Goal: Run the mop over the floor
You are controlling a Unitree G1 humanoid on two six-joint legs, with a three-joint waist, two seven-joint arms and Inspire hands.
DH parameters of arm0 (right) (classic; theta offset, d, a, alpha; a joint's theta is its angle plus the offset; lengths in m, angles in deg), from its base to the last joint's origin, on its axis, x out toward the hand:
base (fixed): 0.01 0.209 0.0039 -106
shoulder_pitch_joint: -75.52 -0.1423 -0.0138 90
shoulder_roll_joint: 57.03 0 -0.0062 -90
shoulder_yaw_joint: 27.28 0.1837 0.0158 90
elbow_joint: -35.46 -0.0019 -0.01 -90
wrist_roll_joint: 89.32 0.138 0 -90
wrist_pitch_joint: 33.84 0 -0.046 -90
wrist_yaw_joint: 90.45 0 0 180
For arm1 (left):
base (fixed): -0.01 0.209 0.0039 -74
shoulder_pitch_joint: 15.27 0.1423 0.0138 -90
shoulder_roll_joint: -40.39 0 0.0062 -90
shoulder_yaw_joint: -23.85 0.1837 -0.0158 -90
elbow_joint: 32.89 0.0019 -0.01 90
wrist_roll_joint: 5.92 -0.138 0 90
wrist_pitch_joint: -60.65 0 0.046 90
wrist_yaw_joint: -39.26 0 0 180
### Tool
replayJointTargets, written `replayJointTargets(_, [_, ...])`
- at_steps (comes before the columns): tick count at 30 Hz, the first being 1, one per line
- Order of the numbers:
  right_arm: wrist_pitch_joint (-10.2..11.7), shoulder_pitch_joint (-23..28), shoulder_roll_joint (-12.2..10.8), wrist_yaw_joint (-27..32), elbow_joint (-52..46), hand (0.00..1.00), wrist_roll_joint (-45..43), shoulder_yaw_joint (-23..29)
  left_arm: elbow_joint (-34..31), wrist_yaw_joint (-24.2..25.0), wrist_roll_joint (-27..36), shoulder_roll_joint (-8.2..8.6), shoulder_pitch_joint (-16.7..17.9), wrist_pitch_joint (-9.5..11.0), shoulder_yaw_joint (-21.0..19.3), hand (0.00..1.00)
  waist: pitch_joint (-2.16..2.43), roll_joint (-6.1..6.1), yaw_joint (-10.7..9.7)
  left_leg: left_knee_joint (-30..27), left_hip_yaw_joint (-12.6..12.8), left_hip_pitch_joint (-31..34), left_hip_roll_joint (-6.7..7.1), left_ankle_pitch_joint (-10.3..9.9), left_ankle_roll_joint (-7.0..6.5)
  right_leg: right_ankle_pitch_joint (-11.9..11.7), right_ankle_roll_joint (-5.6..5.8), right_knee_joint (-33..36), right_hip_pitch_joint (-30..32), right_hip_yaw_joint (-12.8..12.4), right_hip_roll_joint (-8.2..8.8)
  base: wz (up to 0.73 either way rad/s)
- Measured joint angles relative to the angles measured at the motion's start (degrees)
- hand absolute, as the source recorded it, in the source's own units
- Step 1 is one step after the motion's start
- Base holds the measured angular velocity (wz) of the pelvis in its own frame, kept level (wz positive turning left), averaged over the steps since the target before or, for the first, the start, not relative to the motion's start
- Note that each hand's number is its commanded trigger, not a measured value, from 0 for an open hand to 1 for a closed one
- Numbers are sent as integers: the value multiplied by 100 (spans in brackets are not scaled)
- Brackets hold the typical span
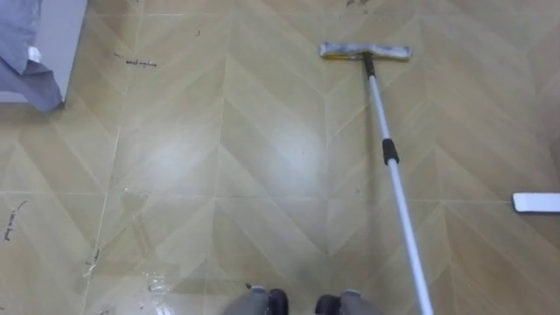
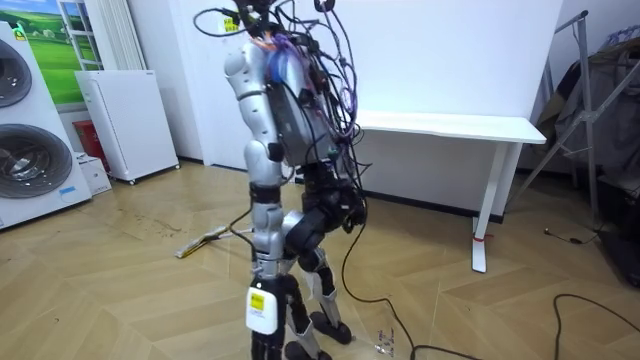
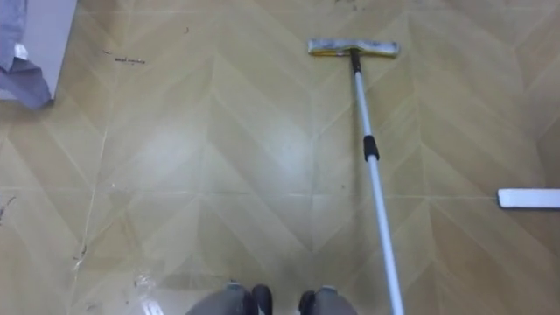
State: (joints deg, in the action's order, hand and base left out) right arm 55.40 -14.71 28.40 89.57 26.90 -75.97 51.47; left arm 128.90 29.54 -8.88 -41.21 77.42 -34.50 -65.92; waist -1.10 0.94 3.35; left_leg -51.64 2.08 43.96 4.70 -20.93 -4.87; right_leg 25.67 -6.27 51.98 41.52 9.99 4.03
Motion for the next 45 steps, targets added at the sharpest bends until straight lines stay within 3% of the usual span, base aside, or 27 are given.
replayJointTargets(1, [-54,-117,-6,-24,105,100,8,3,1,3,82,-14,6,-36,94,0,10,16,30,-608,-95,289,-14,125,248,127,-43,211,42,39,-14,7])
replayJointTargets(2, [-183,-261,5,-42,142,100,-10,12,9,2,181,-35,18,-116,159,0,8,-20,133,-1418,-220,668,-37,538,662,252,-87,454,52,20,-57,-23])
replayJointTargets(3, [-379,-498,80,-97,214,100,-24,18,16,-9,378,-62,83,-147,273,0,-13,-89,347,-2255,-235,1080,-53,1161,760,384,-123,705,50,-67,-157,-53])
replayJointTargets(5, [-540,-1017,251,-289,385,100,-21,4,50,-7,758,-116,203,-120,482,0,-27,-144,626,-3741,-269,1677,-204,1818,803,505,-297,1049,35,-76,-203,-91])
replayJointTargets(8, [-524,-1772,370,-621,318,100,36,-34,53,10,1036,-331,210,1,569,0,-109,-363,785,-5235,-196,2578,-240,1748,731,560,-324,1171,-22,-209,-173,-36])
replayJointTargets(10, [-563,-2131,405,-759,353,100,212,-54,47,34,996,-450,190,74,574,0,-178,-530,863,-5148,-146,2786,-345,1607,619,578,-284,1115,-101,-352,-162,-3])
replayJointTargets(13, [-642,-2216,648,-884,312,100,375,-108,-24,210,783,-517,198,37,563,0,-145,-470,956,-3287,36,2427,-539,1443,550,746,28,989,-199,-380,-160,19])
replayJointTargets(14, [-723,-2181,788,-915,318,100,486,-134,-48,377,776,-525,191,16,563,0,-97,-352,949,-1432,172,1800,-609,1352,449,826,114,840,-269,-298,-137,16])
replayJointTargets(16, [-771,-2074,829,-976,305,100,524,-130,-18,506,778,-565,192,-92,559,0,-50,-292,928,-415,280,1352,-643,1333,421,879,58,777,-348,-233,-59,13])
replayJointTargets(17, [-813,-1962,838,-1006,303,100,580,-125,-8,630,784,-621,162,-162,572,0,-50,-292,863,110,430,1092,-595,1009,50,968,166,749,-441,-206,35,27])
replayJointTargets(19, [-909,-1883,826,-1064,309,100,594,-71,49,756,807,-675,71,-179,603,0,-59,-348,723,106,727,1052,-485,801,-187,1071,333,792,-492,-292,237,49])
replayJointTargets(21, [-870,-1621,834,-1097,365,100,889,-121,40,804,848,-649,-118,-180,733,0,-42,-308,492,-116,753,922,-168,368,-393,724,740,1590,-343,-469,471,50])
replayJointTargets(22, [-861,-1548,840,-1106,370,100,910,-134,7,786,847,-634,-156,-173,730,0,-31,-276,445,-192,730,870,-106,222,-425,505,817,1887,-234,-516,487,52])
replayJointTargets(23, [-862,-1389,888,-1110,393,100,896,-131,-7,730,825,-581,-288,-164,714,0,-14,-188,338,-290,590,783,85,-26,-462,-201,841,2564,65,-744,455,65])
replayJointTargets(24, [-845,-1168,977,-1060,396,100,936,-131,-43,618,768,-506,-459,-163,713,0,-6,-25,190,-382,458,734,216,-150,-525,-539,862,3207,462,-912,365,75])
replayJointTargets(27, [-834,-598,863,-656,284,100,986,-125,-108,322,779,-385,-682,43,724,0,32,303,-33,-328,250,597,298,-306,-609,-494,836,3063,1372,-955,276,60])
replayJointTargets(29, [-851,-240,551,-415,300,100,1059,-84,-87,262,724,-298,-591,21,733,0,41,352,-116,-8,132,198,315,-311,-607,-427,874,1261,1334,-991,190,12])
replayJointTargets(32, [-873,-46,363,-386,325,100,1110,-95,-82,262,722,-222,-265,-45,729,0,55,364,-126,124,-40,-171,315,-323,-566,-683,676,-178,1142,-918,115,-17])
replayJointTargets(34, [-892,63,352,-364,315,100,1054,-92,-64,253,723,-148,11,-234,658,0,61,376,-92,-16,-183,-448,308,-469,-278,-1169,565,-418,1018,-728,88,-24])
replayJointTargets(37, [-1010,-123,370,-319,320,100,1064,-85,-47,249,736,-143,89,-257,519,0,31,306,133,-206,-445,-592,287,-531,-27,-956,259,-251,805,-257,125,-32])
replayJointTargets(38, [-1110,-365,416,-332,339,100,1061,-33,-27,236,814,-166,85,-256,472,0,30,282,153,-599,-445,-512,259,-402,221,-686,226,-226,641,-34,138,-9])
replayJointTargets(39, [-1241,-640,471,-350,378,100,1054,-29,-34,231,961,-259,73,-243,543,0,-15,182,246,-1479,-279,-183,103,44,612,-378,158,-78,547,-1,99,-25])
replayJointTargets(40, [-1400,-958,546,-410,388,100,1054,-19,-42,165,1126,-403,93,-201,688,0,-28,-29,467,-2426,-87,287,-18,953,608,-112,82,204,538,-202,-18,-46])
replayJointTargets(41, [-1478,-1177,597,-446,396,100,1052,-50,-44,130,1193,-475,108,-176,789,0,-62,-156,560,-2813,-12,513,-48,1448,622,-15,36,359,535,-276,-31,-77])
replayJointTargets(42, [-1558,-1676,765,-522,384,100,1063,-144,-48,134,1318,-586,137,-134,911,0,-76,-284,726,-3312,31,1059,-199,1603,568,126,-32,544,529,-328,-114,-69])
replayJointTargets(43, [-1545,-1909,861,-573,344,100,1095,-229,-55,146,1358,-640,138,-109,907,0,-105,-359,805,-3432,37,1322,-316,1474,515,172,-32,613,521,-377,-181,-69])
replayJointTargets(45, [-1248,-2423,1128,-682,186,100,1154,-391,-137,163,1251,-763,182,-76,767,0,-176,-512,976,-2341,-16,1730,-502,911,569,341,33,615,241,-388,-232,-23])
